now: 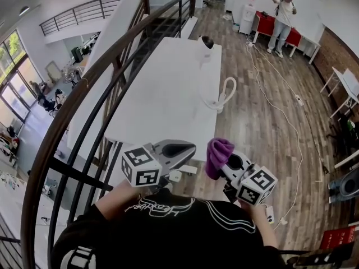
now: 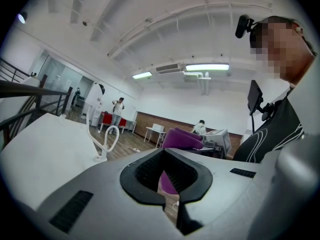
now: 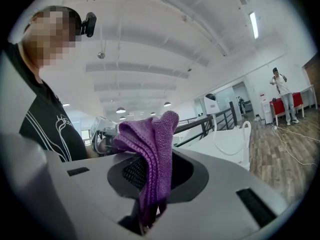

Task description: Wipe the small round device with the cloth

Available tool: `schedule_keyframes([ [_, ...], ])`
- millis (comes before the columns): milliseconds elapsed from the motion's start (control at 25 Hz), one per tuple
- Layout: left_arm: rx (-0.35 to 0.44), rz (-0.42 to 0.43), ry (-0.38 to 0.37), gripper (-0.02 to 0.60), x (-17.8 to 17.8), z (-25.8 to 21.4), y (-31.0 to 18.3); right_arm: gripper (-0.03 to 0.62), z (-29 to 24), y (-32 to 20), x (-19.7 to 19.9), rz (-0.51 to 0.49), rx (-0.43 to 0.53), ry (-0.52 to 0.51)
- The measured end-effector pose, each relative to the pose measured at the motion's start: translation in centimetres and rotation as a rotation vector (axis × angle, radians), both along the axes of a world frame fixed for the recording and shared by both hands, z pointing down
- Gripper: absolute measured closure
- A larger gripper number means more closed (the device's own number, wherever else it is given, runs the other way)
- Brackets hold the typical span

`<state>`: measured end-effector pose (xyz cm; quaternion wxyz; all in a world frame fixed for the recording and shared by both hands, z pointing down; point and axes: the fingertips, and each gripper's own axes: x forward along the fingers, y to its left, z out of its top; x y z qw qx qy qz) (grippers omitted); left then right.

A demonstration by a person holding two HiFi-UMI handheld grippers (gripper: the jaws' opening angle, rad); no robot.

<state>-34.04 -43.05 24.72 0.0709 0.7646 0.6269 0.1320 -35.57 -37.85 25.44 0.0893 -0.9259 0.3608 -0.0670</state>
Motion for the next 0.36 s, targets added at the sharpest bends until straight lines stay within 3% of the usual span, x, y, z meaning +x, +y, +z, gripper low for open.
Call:
schedule_keyframes([
  [360,0.009,-0.006,-0.027,0.574,2.3,1.3,-1.1,0.533,1.1,-1.3,2.0,-0.005,0.005,-0.019],
])
